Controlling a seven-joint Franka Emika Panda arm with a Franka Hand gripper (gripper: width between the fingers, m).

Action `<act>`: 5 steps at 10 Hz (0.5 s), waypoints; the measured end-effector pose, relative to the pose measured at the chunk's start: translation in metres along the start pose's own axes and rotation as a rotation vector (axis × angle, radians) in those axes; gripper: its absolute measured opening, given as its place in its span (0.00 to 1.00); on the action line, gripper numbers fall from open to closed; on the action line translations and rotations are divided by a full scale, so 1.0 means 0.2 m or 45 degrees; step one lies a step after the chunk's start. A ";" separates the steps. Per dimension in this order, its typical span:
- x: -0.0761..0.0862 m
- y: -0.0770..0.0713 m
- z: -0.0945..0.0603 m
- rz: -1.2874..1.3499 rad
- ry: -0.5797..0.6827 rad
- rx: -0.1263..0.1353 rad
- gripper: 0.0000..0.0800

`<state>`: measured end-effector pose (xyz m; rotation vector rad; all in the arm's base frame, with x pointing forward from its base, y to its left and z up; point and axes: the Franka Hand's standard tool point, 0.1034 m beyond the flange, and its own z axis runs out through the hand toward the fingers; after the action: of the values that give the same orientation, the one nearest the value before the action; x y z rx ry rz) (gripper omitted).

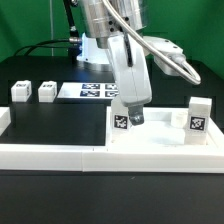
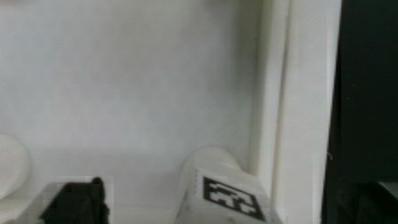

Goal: Assemble square table

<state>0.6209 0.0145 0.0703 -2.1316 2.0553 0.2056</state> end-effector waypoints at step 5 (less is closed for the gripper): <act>0.00 0.00 0.00 0.000 0.000 -0.001 0.81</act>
Offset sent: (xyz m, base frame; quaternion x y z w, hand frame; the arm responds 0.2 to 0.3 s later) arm 0.0000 0.0000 0.0000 0.0000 0.0000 0.0000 1.0000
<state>0.6207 0.0145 0.0699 -2.1318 2.0557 0.2062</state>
